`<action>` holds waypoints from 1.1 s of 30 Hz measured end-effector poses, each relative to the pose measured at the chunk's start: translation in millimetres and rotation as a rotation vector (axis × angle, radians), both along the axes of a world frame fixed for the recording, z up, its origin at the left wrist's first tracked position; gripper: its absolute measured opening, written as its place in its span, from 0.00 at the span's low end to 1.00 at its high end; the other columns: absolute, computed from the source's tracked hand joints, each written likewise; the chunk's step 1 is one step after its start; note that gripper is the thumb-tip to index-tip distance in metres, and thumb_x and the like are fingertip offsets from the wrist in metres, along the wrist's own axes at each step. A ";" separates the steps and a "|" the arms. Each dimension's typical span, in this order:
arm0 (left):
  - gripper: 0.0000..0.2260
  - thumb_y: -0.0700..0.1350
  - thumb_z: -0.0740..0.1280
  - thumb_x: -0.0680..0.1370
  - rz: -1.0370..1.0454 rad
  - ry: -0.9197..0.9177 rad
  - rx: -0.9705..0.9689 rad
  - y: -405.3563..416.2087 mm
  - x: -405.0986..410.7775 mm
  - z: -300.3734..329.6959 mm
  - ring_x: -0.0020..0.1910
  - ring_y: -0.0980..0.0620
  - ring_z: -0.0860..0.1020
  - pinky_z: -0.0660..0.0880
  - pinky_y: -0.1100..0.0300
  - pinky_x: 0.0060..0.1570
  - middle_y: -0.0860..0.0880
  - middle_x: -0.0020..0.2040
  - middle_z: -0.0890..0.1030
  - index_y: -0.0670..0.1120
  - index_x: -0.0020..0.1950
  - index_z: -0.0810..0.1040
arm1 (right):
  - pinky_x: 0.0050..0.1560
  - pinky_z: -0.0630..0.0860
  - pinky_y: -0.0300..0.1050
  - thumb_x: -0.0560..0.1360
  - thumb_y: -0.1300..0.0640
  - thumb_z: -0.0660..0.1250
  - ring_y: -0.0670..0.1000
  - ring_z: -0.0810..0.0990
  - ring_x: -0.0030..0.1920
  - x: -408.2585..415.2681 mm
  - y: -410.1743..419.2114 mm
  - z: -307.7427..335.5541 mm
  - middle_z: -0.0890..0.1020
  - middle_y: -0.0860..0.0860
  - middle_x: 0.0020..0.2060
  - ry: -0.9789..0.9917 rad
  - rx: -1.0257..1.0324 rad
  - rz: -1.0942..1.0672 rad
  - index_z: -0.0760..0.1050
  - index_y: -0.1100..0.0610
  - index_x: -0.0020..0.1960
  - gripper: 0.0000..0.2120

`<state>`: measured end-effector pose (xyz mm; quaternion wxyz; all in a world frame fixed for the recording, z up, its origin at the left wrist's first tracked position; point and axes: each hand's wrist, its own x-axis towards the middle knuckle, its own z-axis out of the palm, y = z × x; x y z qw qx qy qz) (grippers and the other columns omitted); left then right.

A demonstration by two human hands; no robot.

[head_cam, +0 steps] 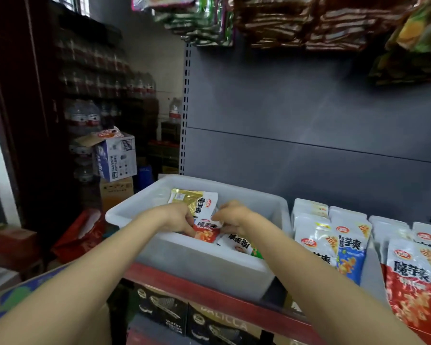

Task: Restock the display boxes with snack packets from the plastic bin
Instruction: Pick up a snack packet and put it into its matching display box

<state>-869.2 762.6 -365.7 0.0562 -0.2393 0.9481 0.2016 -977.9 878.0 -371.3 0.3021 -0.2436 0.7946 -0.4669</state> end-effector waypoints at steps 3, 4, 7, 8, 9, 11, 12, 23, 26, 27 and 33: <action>0.23 0.50 0.75 0.70 0.019 0.087 0.140 -1.8 -0.8 -1.3 0.52 0.52 0.77 0.72 0.61 0.57 0.50 0.59 0.78 0.46 0.63 0.77 | 0.47 0.80 0.46 0.72 0.73 0.66 0.60 0.76 0.60 -5.4 -7.0 -6.6 0.75 0.58 0.52 -0.129 -0.121 -0.070 0.66 0.63 0.59 0.18; 0.24 0.50 0.75 0.70 0.025 0.128 0.182 -0.8 0.3 -1.1 0.53 0.51 0.77 0.73 0.60 0.57 0.49 0.59 0.78 0.47 0.64 0.76 | 0.48 0.80 0.47 0.72 0.74 0.65 0.61 0.78 0.58 -4.6 -7.8 -6.0 0.77 0.59 0.51 -0.134 -0.137 -0.072 0.67 0.65 0.57 0.17; 0.25 0.46 0.75 0.70 0.065 0.304 0.248 5.6 3.8 2.1 0.52 0.50 0.77 0.75 0.59 0.52 0.48 0.54 0.77 0.48 0.66 0.73 | 0.48 0.80 0.47 0.72 0.75 0.64 0.60 0.80 0.53 -3.4 -4.4 2.3 0.78 0.62 0.55 -0.112 -0.255 -0.079 0.69 0.66 0.60 0.18; 0.25 0.43 0.75 0.70 0.072 0.397 0.273 9.4 4.6 4.7 0.48 0.52 0.78 0.75 0.61 0.48 0.50 0.50 0.77 0.48 0.66 0.72 | 0.44 0.81 0.46 0.73 0.75 0.64 0.58 0.81 0.50 -1.6 -0.4 8.8 0.78 0.61 0.54 -0.081 -0.309 -0.081 0.68 0.64 0.62 0.19; 0.24 0.41 0.74 0.71 0.075 0.488 0.293 13.8 5.6 8.1 0.44 0.54 0.78 0.75 0.62 0.43 0.52 0.46 0.76 0.49 0.65 0.71 | 0.41 0.81 0.45 0.73 0.74 0.64 0.56 0.81 0.45 -0.3 4.5 15.4 0.78 0.60 0.52 -0.032 -0.350 -0.081 0.67 0.62 0.63 0.21; 0.23 0.39 0.73 0.71 0.076 0.637 0.341 24.5 6.4 17.1 0.42 0.54 0.79 0.78 0.60 0.41 0.53 0.43 0.75 0.51 0.63 0.70 | 0.42 0.81 0.48 0.73 0.72 0.65 0.53 0.81 0.41 2.1 18.4 27.2 0.79 0.58 0.49 0.090 -0.413 -0.079 0.67 0.60 0.65 0.22; 0.23 0.39 0.73 0.72 0.069 0.697 0.368 30.9 6.0 22.1 0.43 0.53 0.79 0.79 0.56 0.42 0.53 0.44 0.75 0.53 0.62 0.70 | 0.45 0.81 0.50 0.73 0.72 0.66 0.53 0.82 0.42 3.4 27.4 32.0 0.80 0.57 0.47 0.137 -0.451 -0.083 0.67 0.59 0.65 0.22; 0.28 0.37 0.76 0.68 -0.188 0.913 0.406 153.8 -35.5 58.4 0.39 0.52 0.80 0.80 0.51 0.45 0.53 0.41 0.75 0.54 0.63 0.71 | 0.39 0.80 0.50 0.74 0.67 0.67 0.49 0.81 0.37 1.3 177.9 52.3 0.82 0.54 0.39 0.421 -0.701 -0.201 0.64 0.45 0.68 0.29; 0.31 0.38 0.76 0.67 -0.287 0.885 0.371 197.5 -56.4 57.9 0.41 0.49 0.81 0.79 0.52 0.46 0.52 0.44 0.76 0.54 0.67 0.69 | 0.35 0.81 0.48 0.73 0.66 0.69 0.48 0.81 0.35 -9.9 226.9 50.5 0.81 0.52 0.38 0.423 -0.645 -0.260 0.61 0.46 0.71 0.33; 0.34 0.39 0.76 0.67 -0.319 0.868 0.339 210.6 -64.2 56.9 0.43 0.48 0.81 0.79 0.53 0.47 0.50 0.46 0.76 0.54 0.69 0.67 | 0.32 0.80 0.44 0.72 0.66 0.70 0.46 0.81 0.34 -15.1 240.4 49.9 0.81 0.50 0.37 0.428 -0.618 -0.281 0.59 0.45 0.72 0.36; 0.48 0.37 0.76 0.67 -0.464 0.758 0.267 272.7 -106.3 38.2 0.53 0.48 0.76 0.77 0.52 0.51 0.50 0.53 0.70 0.56 0.77 0.50 | 0.38 0.80 0.47 0.72 0.67 0.70 0.50 0.82 0.38 -40.3 306.8 45.2 0.80 0.53 0.41 0.590 -0.450 -0.382 0.57 0.43 0.73 0.38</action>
